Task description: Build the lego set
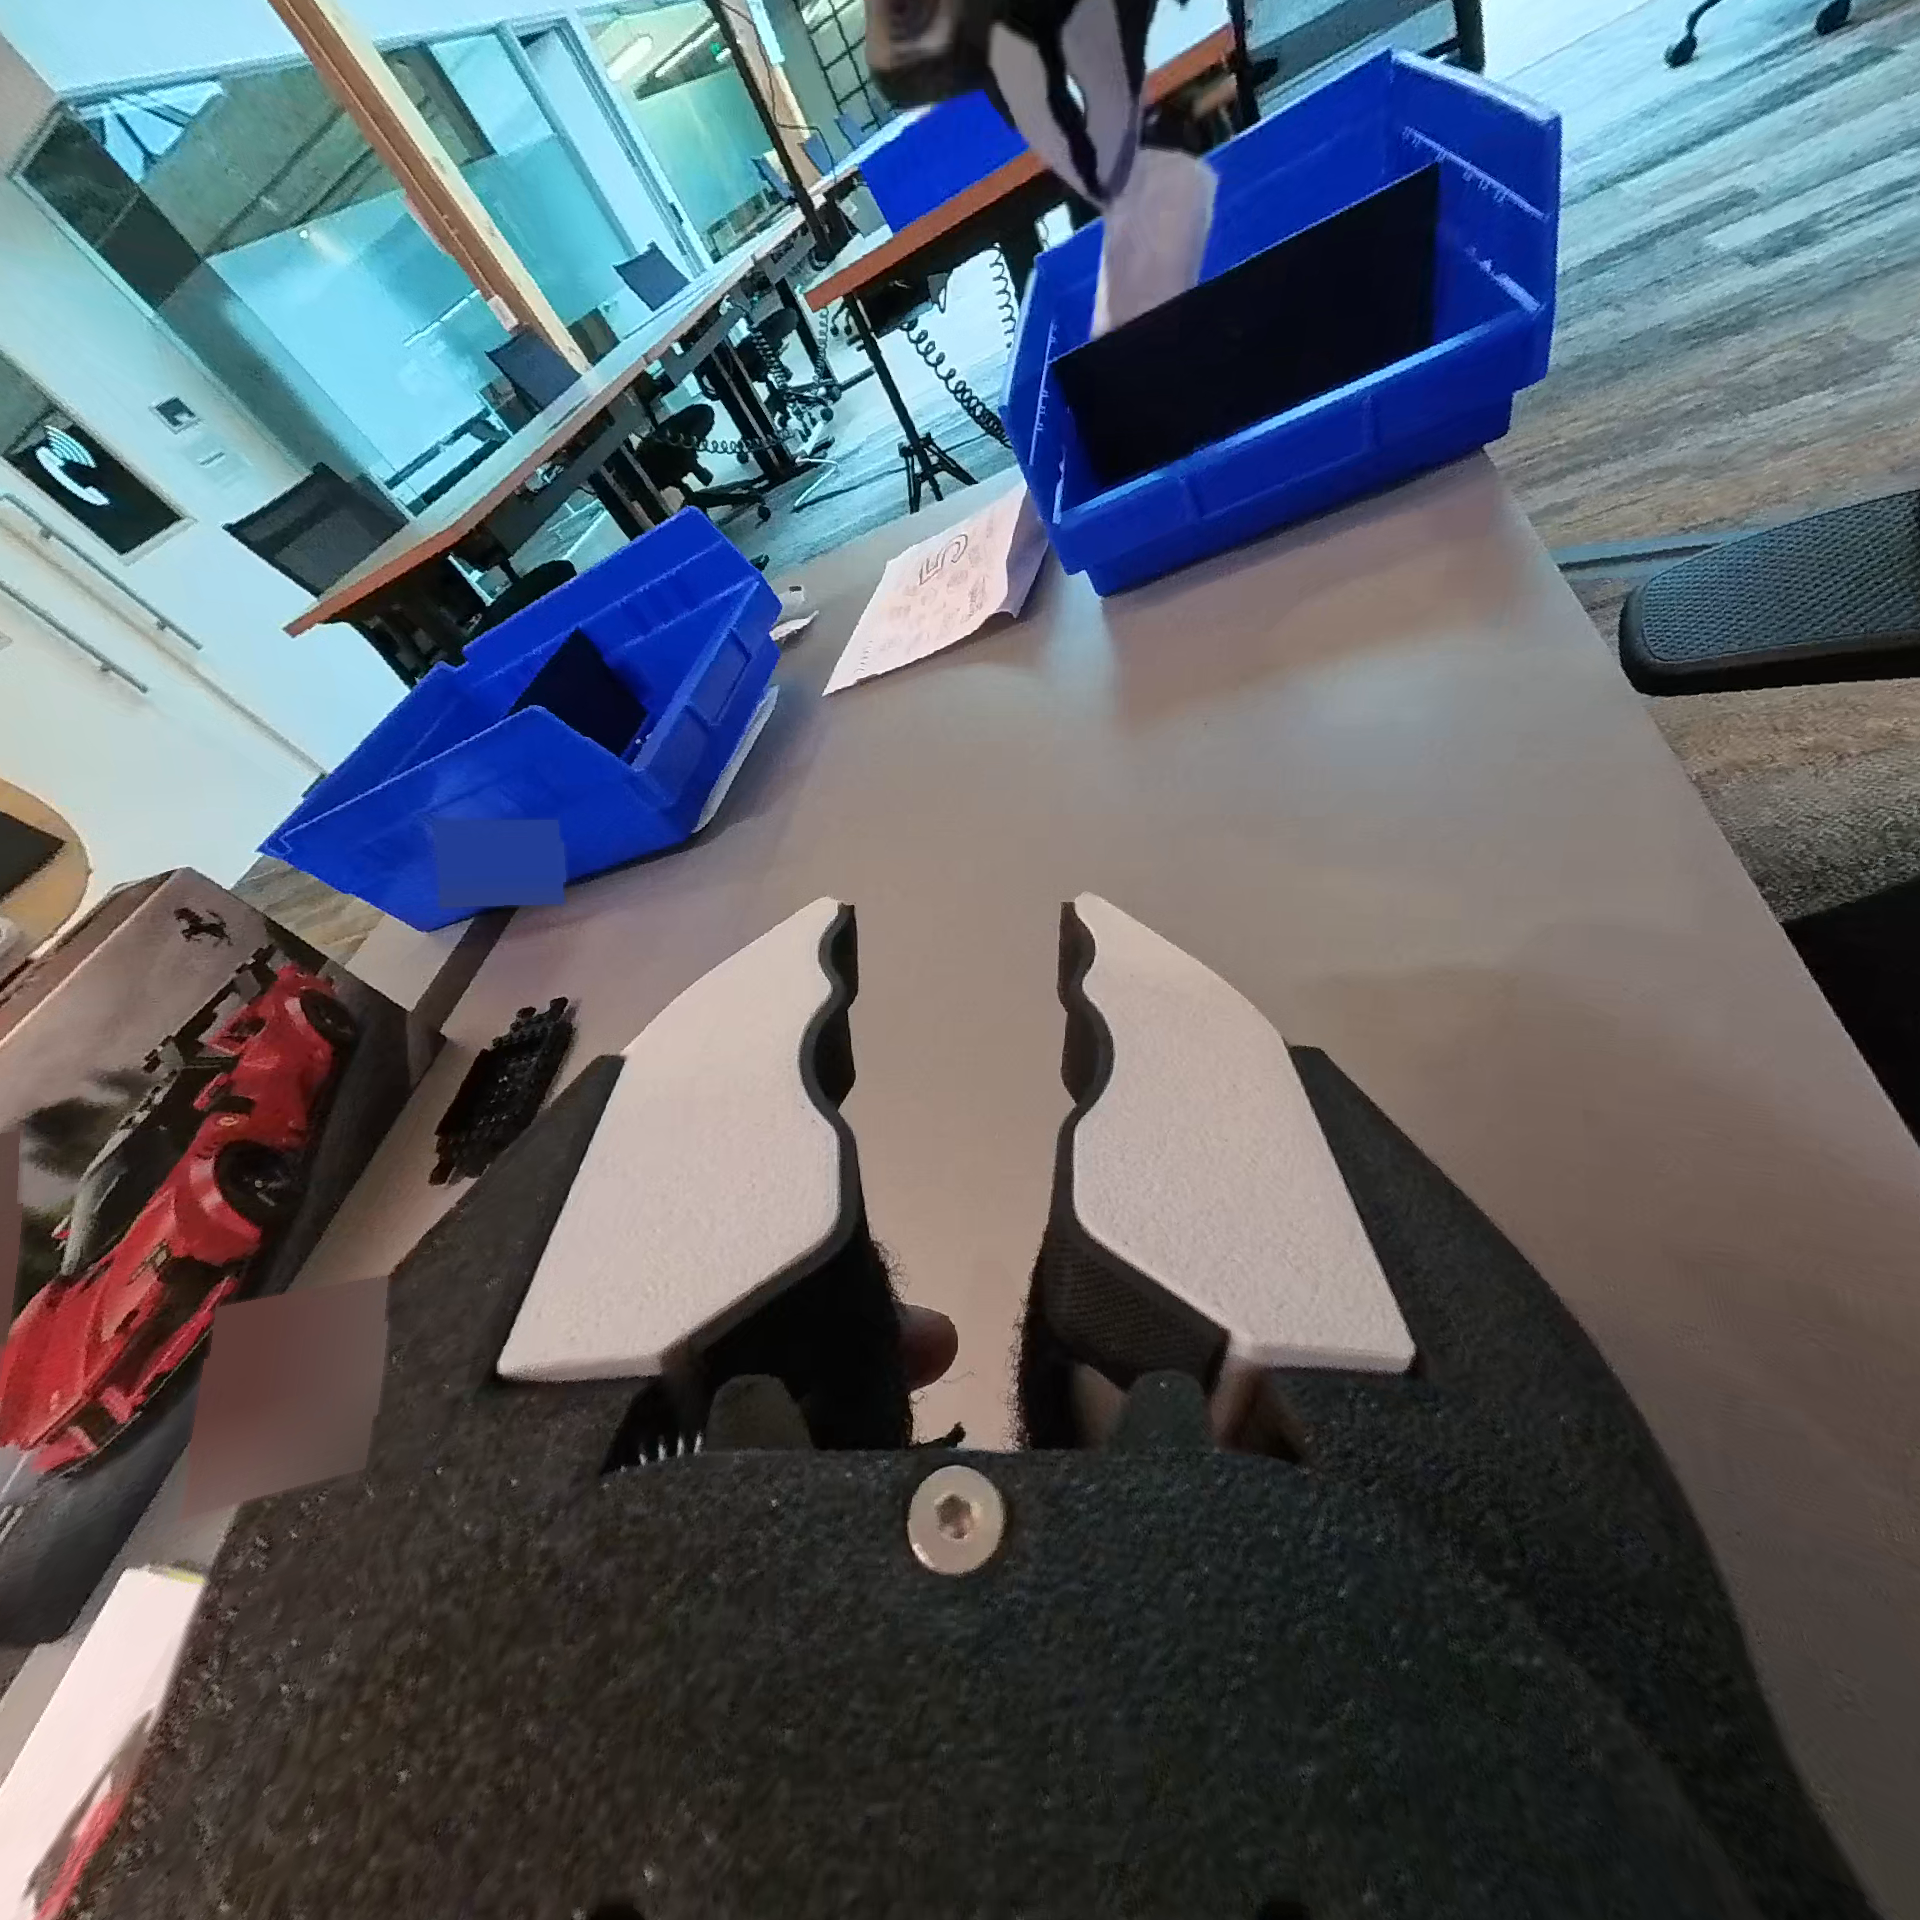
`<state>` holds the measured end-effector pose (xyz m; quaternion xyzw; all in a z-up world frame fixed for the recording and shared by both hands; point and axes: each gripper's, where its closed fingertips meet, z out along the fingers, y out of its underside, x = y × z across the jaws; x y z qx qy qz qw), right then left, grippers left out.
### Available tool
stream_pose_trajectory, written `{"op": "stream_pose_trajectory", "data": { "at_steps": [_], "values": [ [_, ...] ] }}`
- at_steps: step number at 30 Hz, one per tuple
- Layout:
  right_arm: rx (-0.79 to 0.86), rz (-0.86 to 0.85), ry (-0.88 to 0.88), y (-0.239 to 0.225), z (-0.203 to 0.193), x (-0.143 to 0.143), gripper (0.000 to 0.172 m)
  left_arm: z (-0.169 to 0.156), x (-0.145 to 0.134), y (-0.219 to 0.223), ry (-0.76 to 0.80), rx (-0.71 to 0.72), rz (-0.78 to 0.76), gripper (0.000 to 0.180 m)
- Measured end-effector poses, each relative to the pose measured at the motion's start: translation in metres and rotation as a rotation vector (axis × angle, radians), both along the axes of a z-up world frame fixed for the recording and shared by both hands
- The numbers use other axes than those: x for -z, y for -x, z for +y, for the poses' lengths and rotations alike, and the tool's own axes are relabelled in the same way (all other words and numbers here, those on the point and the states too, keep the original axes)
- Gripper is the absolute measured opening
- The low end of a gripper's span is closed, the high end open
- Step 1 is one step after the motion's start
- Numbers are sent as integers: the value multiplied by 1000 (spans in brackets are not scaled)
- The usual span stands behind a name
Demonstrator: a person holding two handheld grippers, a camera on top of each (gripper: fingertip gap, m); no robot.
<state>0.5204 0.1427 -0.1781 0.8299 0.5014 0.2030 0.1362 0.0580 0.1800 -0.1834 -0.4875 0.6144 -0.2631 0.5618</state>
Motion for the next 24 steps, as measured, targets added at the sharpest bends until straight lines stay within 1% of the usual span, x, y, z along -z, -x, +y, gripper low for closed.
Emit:
{"op": "stream_pose_trajectory", "data": {
  "at_steps": [1, 2, 3, 4, 5, 7, 8, 9, 11, 12, 14, 16, 17, 19, 21, 24],
  "values": [
    [-5, -32, 35, -6, -5, 1, 1, 0, 0, 1, 6, -1, -3, 36],
    [-46, -134, 85, -20, -13, -2, 1, 1, 0, 3, 9, -4, -2, 36],
    [-45, -122, 60, -22, -13, -3, 1, 2, 1, 4, 8, -10, 0, 36],
    [10, -7, -9, -10, -10, -3, 1, 3, 1, 5, 8, -13, 0, 36],
    [47, 50, -43, -7, -11, -6, 1, 4, 2, 5, 14, -13, -1, 36],
    [71, 22, -90, -22, -18, -19, 1, 5, 4, 5, 33, -9, -4, 36],
    [108, 79, -152, -24, -20, -25, 1, 5, 3, 5, 39, -7, -7, 36],
    [134, 151, -241, -24, -21, -34, 1, 4, 3, 5, 40, -6, -10, 36],
    [117, 329, -471, -13, -23, -62, 0, 4, 1, 5, 36, -4, -21, 36],
    [84, 446, -599, 1, -25, -79, 0, 4, 0, 4, 42, 0, -29, 36],
    [-57, 695, -863, 41, -35, -119, 0, 3, 0, 2, 80, 18, -57, 38],
    [-227, 909, -1081, 88, -59, -156, 1, 1, -1, -4, 129, 47, -82, 40],
    [-315, 1002, -1159, 113, -73, -168, 0, 0, -2, -9, 145, 59, -91, 42],
    [-468, 1149, -1254, 159, -98, -179, 0, -5, -9, -20, 145, 96, -110, 46],
    [-595, 1252, -1302, 201, -116, -179, 0, -15, -22, -33, 120, 148, -138, 48],
    [-756, 1373, -1321, 252, -131, -175, 0, -41, -43, -55, 80, 265, -172, 49]
  ]
}}
